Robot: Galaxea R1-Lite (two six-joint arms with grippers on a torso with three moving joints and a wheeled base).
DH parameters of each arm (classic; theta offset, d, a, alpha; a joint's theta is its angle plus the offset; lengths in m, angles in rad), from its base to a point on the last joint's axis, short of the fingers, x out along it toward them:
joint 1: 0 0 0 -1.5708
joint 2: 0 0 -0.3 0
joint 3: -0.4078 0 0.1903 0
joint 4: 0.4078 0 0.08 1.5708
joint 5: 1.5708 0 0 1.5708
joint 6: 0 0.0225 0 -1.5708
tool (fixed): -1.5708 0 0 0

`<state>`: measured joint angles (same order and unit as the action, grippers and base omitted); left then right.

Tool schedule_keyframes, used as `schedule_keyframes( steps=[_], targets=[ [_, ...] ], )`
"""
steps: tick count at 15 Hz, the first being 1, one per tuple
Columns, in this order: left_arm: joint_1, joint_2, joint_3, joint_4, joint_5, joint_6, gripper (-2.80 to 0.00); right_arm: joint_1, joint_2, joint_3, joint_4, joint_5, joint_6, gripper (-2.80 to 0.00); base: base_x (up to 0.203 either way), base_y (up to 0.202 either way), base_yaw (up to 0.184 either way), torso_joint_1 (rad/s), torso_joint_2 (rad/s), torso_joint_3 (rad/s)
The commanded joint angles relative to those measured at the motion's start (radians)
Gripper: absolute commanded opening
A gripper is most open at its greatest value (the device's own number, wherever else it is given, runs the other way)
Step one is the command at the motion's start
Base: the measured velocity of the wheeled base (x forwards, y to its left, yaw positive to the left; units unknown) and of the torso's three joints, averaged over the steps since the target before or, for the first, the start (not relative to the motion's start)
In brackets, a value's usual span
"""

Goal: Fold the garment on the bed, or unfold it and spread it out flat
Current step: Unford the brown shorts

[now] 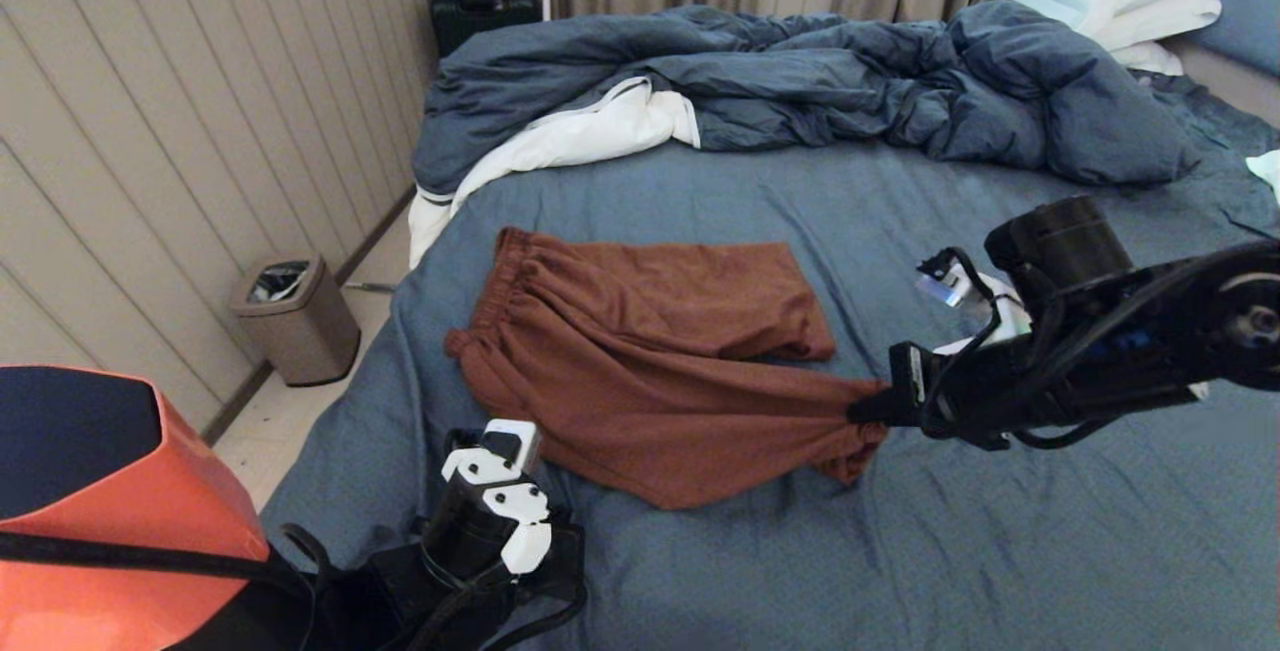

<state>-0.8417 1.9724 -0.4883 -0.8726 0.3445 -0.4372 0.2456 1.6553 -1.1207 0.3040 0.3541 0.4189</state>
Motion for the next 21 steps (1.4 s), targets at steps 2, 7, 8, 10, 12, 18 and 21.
schedule_keyframes(
  steps=[2, 7, 8, 10, 12, 18, 21],
  targets=[
    [0.000, -0.014, 0.002, -0.005, 0.002, -0.003, -2.80, -0.002, 0.007, -0.025, 0.047, 0.033, -0.003, -2.80, 0.000, 0.000, 0.000, 0.000, 0.00, 0.000],
    [0.001, -0.012, 0.002, -0.005, 0.002, -0.001, -2.80, -0.039, 0.005, -0.119, 0.236, 0.156, -0.017, -2.80, 0.000, 0.000, 0.000, 0.000, 0.00, 0.000],
    [0.001, -0.012, 0.002, -0.005, 0.002, -0.001, -2.80, -0.046, 0.003, -0.139, 0.276, 0.194, -0.017, -2.80, 0.000, 0.000, 0.000, 0.000, 0.00, 0.000],
    [0.001, -0.012, 0.002, -0.005, 0.002, -0.001, -2.80, -0.048, 0.001, -0.181, 0.361, 0.247, -0.020, -2.80, 0.000, 0.000, 0.000, 0.000, 0.00, 0.000],
    [0.000, -0.011, 0.002, -0.005, 0.002, -0.001, -2.80, -0.049, 0.003, -0.189, 0.372, 0.259, -0.013, -2.80, 0.000, 0.000, 0.000, 0.000, 0.00, 0.000],
    [0.001, -0.012, 0.002, -0.005, 0.002, -0.001, -2.80, -0.066, 0.125, -0.204, 0.364, 0.274, -0.018, -2.80, 0.000, 0.000, 0.000, 0.000, 0.00, 0.000],
    [0.000, -0.004, 0.002, -0.005, 0.002, -0.001, -2.80, -0.114, 0.206, -0.231, 0.336, 0.277, -0.085, -2.80, 0.000, 0.000, 0.000, 0.000, 0.00, 0.000]
  ],
)
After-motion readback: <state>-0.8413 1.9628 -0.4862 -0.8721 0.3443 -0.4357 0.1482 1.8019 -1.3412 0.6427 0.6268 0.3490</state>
